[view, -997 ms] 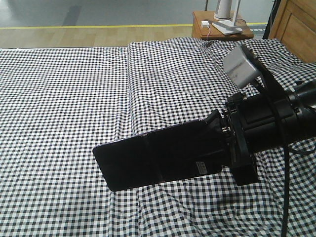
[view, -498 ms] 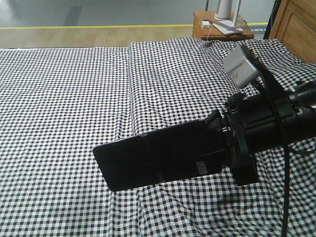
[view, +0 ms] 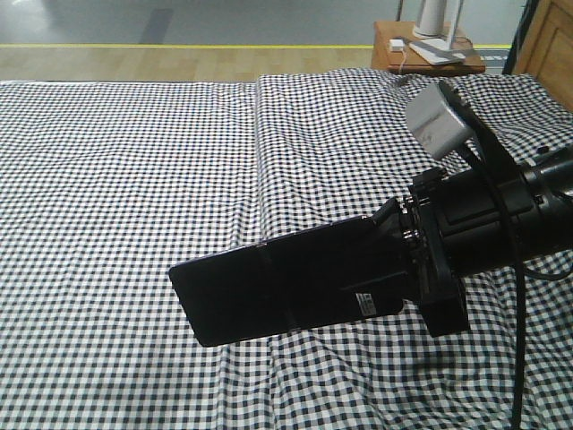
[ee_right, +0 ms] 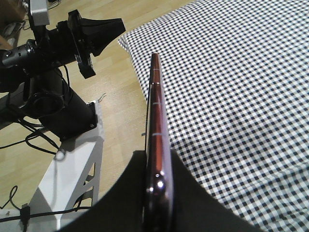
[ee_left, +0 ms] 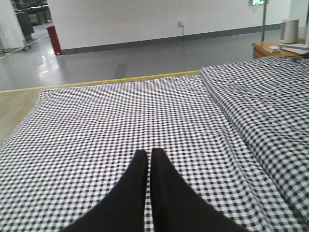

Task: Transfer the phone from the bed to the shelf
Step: 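Drive away from the bed holding the phone in the right gripper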

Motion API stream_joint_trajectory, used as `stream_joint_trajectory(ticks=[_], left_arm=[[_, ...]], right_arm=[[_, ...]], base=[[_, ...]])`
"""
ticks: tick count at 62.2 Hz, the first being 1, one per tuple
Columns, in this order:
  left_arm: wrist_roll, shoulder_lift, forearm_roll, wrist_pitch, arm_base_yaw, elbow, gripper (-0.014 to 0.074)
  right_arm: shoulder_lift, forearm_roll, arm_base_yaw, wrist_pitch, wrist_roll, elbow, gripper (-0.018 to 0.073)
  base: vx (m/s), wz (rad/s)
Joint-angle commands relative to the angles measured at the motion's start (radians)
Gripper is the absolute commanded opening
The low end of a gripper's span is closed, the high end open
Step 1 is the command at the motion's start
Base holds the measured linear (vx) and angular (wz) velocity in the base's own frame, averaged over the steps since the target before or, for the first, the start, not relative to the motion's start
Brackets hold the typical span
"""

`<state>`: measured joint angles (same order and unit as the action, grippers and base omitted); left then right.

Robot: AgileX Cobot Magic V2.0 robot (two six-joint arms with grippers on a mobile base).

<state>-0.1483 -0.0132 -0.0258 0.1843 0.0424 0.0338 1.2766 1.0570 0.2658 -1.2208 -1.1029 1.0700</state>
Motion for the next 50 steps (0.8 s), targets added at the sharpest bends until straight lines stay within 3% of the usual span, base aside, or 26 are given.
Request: stream_joint_trajectory(ticks=[1,50], left_arm=[[0.006,-0.013,-0.009,-0.072,-0.004,-0.021,0.0001],[0.006,-0.013,-0.009,-0.072,-0.004,-0.021,0.0001]], right_arm=[[-0.029,0.079,0.000,-0.066,-0.001,0.025,-0.0002],[-0.029,0.079,0.000,-0.066,-0.001,0.025,-0.0002]], base=[[-0.06,0.22],[-0.11,0.43]])
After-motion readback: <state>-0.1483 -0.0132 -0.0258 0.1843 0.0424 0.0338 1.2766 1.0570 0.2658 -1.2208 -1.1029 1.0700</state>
